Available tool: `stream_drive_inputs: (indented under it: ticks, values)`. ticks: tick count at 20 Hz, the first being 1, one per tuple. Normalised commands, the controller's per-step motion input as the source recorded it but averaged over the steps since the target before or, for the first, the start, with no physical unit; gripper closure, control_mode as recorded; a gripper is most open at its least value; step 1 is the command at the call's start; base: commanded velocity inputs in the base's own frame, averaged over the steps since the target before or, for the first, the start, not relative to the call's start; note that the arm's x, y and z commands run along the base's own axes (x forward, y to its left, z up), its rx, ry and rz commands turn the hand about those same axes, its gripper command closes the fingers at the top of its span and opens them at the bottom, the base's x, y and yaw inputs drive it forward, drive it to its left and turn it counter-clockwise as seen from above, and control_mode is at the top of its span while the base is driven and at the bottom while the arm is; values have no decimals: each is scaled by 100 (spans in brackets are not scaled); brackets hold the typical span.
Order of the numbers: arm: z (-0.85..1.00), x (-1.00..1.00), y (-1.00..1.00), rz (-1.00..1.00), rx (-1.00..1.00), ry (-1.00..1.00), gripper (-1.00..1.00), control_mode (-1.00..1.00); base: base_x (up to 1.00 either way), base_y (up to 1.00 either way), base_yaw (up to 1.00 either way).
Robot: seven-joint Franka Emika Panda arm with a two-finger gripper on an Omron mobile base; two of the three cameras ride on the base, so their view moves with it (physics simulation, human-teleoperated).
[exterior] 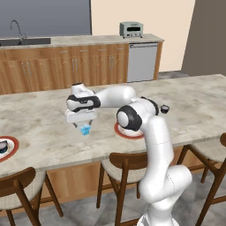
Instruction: Place two yogurt containers on each plate.
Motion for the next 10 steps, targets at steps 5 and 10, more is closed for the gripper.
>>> stream_drive_inputs:
  ticks: [5,10]
  values:
    - [-3,0,0,0,0,0,-100,-100,0,0,0]
    - [-5,-3,-7,0,0,0,-100,-100,0,0,0]
